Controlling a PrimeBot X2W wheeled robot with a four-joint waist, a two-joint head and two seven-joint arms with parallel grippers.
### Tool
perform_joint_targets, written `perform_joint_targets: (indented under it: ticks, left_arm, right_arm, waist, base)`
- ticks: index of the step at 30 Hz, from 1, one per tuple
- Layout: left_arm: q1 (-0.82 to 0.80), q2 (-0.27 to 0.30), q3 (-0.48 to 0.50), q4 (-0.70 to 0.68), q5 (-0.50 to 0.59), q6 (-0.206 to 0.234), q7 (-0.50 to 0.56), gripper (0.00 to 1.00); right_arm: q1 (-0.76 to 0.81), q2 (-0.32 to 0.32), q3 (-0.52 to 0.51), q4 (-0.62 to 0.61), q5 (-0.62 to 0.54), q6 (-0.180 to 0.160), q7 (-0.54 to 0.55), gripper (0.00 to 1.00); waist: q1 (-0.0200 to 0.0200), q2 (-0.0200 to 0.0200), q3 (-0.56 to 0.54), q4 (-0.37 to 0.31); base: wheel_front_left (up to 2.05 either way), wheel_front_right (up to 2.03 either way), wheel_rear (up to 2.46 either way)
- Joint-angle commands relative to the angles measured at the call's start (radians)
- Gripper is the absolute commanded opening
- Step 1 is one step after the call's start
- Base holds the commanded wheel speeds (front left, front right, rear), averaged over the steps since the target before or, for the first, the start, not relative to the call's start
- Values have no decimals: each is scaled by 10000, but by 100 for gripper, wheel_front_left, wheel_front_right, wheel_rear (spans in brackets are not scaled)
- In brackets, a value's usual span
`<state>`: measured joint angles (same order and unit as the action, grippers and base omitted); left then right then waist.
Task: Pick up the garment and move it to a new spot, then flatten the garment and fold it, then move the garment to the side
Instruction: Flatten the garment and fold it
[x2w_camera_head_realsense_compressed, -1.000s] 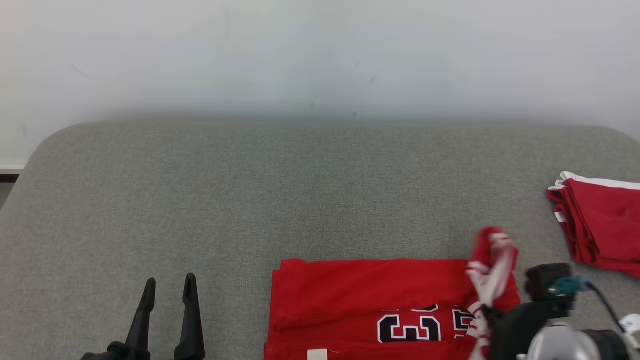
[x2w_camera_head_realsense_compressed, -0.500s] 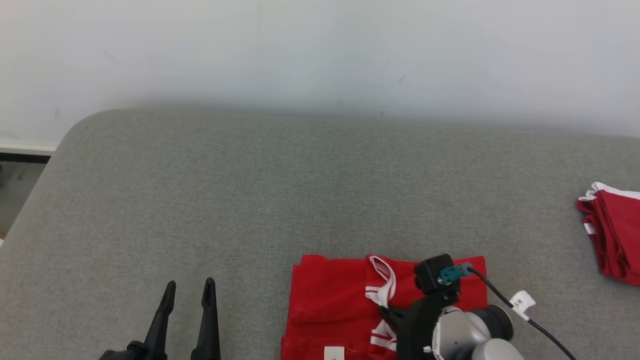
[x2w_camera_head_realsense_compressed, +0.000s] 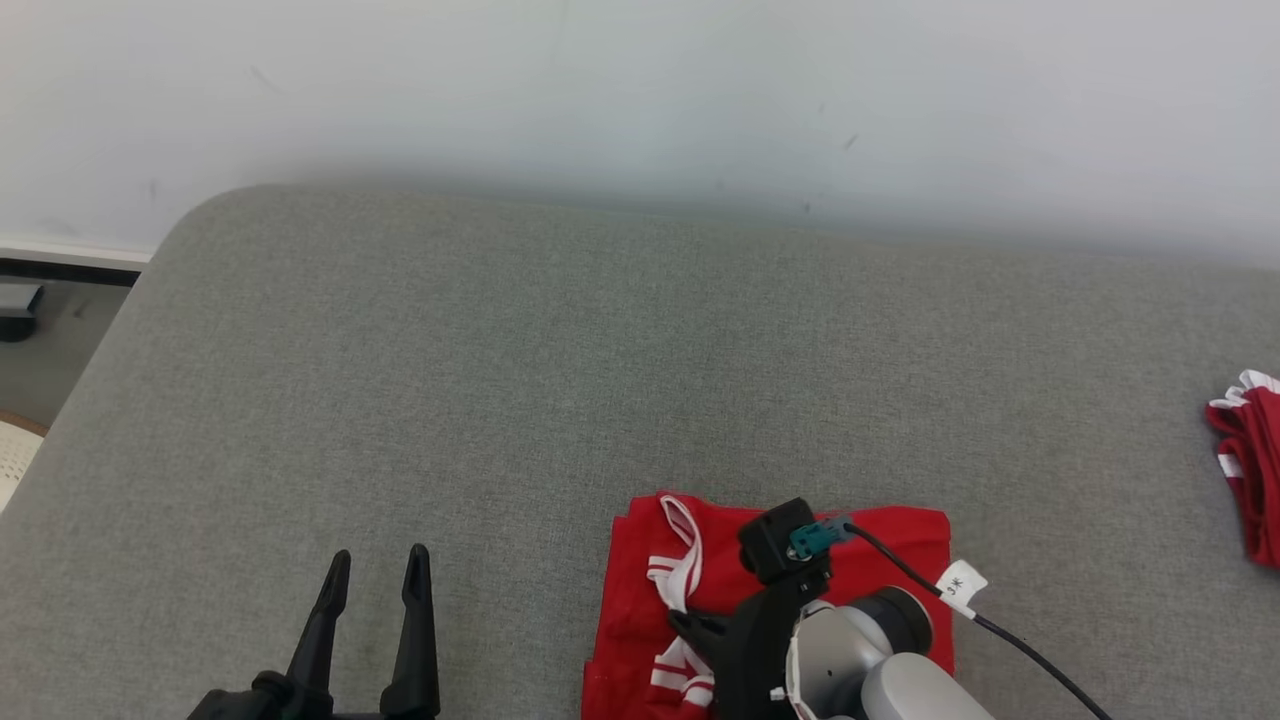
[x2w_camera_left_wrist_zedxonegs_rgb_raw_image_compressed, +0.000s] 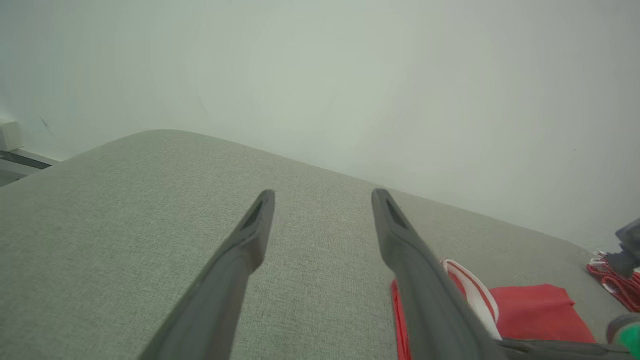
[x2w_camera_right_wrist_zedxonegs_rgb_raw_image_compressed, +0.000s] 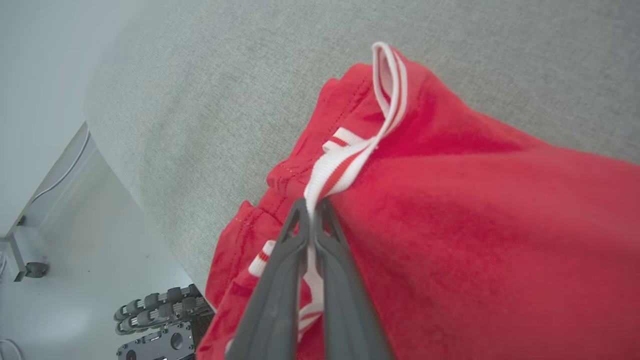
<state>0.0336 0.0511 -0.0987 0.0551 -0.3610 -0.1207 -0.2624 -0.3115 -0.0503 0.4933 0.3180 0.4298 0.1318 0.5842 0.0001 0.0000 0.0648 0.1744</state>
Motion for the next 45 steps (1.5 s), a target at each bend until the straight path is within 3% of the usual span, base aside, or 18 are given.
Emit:
perform_joint_targets:
  ticks: [1,14,15,16,17,23,30,37,45]
  left_arm:
    - [-154,-10,-16,11,23,-16,-28,100]
    - [-281,-10,-118,92,-91,-2,-28,100]
    - [-284,-10,-124,103,-100,2,-28,100]
    - [-291,-10,-123,114,-107,6,-28,100]
    - [-292,-10,-115,119,-104,8,-28,100]
    - [-187,-10,-70,100,-68,45,-28,100]
    - [-31,-10,-9,0,-19,77,-26,100]
    - [-33,-10,41,-11,5,128,-28,100]
    - [-55,-8,-39,68,99,96,-28,100]
  right_arm:
    - [-188,-3,151,113,175,-26,-117,0]
    - [-804,-1,958,1005,775,-26,-706,0]
    - [-832,1,1002,1011,861,-26,-774,29]
    - [-843,1,1055,990,999,-26,-846,89]
    - [-841,-1,1072,973,1186,-26,-873,100]
    - [-921,-7,756,310,1996,-26,-936,100]
    - [-339,-404,-1096,-1057,521,-26,-920,100]
    - [1020,-669,-3154,-2718,-1145,-26,-1738,100]
    - [1960,-544,-3326,-2931,-2048,-26,-2413,100]
  waist:
    - [-1,0,55,29]
    - [-1,0,212,136]
    - [-1,0,211,141]
    - [-1,0,205,144]
    - [-1,0,193,139]
    - [-1,0,84,27]
    - [-1,0,55,-282]
    - [-1,0,34,-615]
    - [-1,0,-97,-980]
  base:
    - [0,0,0]
    - [0,0,0]
    - [0,0,0]
    - [0,0,0]
    - [0,0,0]
    - [0,0,0]
    - [0,0,0]
    - [0,0,0]
    - [0,0,0]
